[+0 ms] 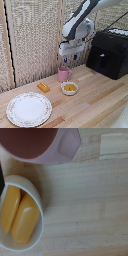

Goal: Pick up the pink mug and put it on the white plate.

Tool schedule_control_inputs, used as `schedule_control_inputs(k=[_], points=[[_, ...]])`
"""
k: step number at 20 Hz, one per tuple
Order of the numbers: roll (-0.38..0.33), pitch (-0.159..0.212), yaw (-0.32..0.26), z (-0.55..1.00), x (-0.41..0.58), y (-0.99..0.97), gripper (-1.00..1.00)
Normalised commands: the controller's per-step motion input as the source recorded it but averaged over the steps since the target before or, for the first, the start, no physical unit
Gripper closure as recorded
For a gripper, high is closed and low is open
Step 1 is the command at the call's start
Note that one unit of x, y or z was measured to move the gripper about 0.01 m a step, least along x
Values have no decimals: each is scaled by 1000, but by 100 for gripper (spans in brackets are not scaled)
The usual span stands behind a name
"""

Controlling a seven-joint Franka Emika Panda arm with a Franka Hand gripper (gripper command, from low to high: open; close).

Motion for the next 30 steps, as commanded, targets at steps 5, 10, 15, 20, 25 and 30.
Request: schedule_control_inputs(k=[5,10,15,20,25,30], points=[[0,63,-21,-183,507,-74,-100],[0,58,33,-214,393,-263,-100],[0,107,32,-140,74,-189,-100],[-1,97,0,-41,0,-9,100],[0,34,26,-2,27,0,100],[-1,-36,44,-67,102,11,100]])
